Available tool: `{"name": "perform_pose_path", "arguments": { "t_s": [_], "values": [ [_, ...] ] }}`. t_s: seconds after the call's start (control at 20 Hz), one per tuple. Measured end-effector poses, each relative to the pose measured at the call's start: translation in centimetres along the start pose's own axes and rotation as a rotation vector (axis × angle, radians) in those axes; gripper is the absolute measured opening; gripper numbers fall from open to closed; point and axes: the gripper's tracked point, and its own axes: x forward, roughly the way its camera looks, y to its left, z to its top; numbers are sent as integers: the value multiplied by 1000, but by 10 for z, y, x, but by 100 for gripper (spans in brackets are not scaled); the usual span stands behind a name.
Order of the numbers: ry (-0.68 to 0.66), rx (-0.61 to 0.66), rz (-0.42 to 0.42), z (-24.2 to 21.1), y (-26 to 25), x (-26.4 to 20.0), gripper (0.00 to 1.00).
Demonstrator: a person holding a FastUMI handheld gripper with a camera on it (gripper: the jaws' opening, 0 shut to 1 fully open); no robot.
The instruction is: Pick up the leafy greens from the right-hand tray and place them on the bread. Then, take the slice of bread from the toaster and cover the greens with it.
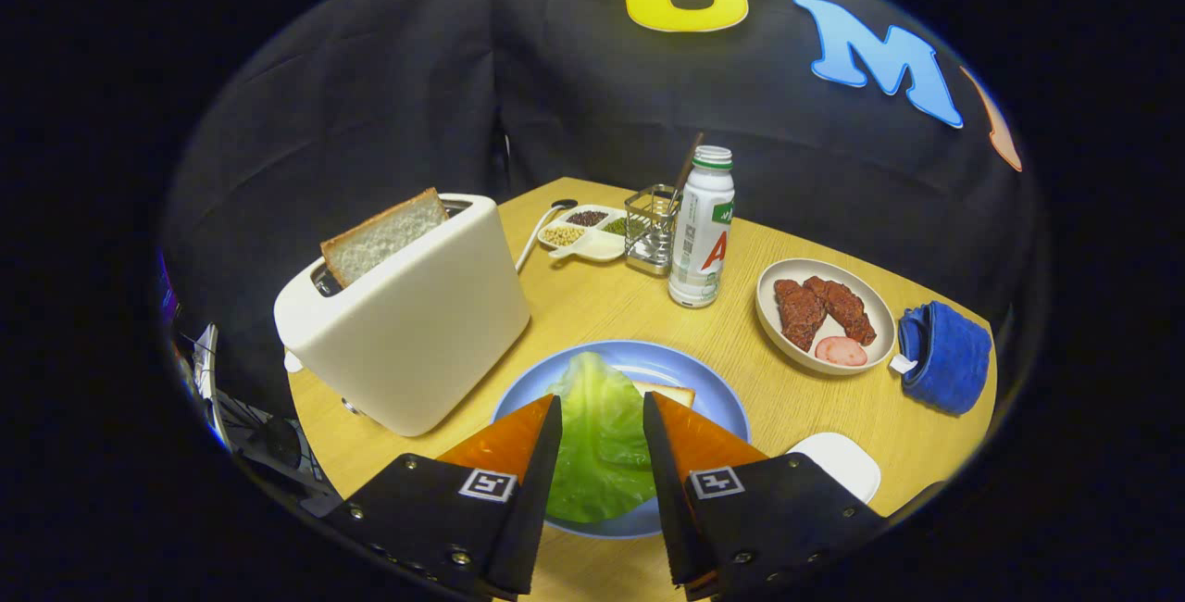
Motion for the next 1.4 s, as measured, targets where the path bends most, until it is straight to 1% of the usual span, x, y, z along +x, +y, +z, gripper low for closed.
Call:
{"name": "perform_pose_path", "arguments": {
  "t_s": [0.1, 0.3, 0.35, 0.5, 0.55, 0.8, 1.05, 1.2, 1.4],
  "values": [
    [-68, 19, -3, 6, 9, -13, 54],
    [-255, 21, -27, 18, 38, -34, 54],
    [-294, 30, -31, 19, 47, -38, 54],
    [-385, 23, -81, 27, 68, -39, 53],
    [-403, 15, -80, 29, 80, -39, 54],
    [-457, -10, -39, 42, 131, -40, 54],
    [-478, -35, -18, 58, 162, -38, 53],
    [-470, -48, -22, 63, 173, -24, 54],
    [-469, -60, -54, 74, 192, -4, 53]
  ]
}}
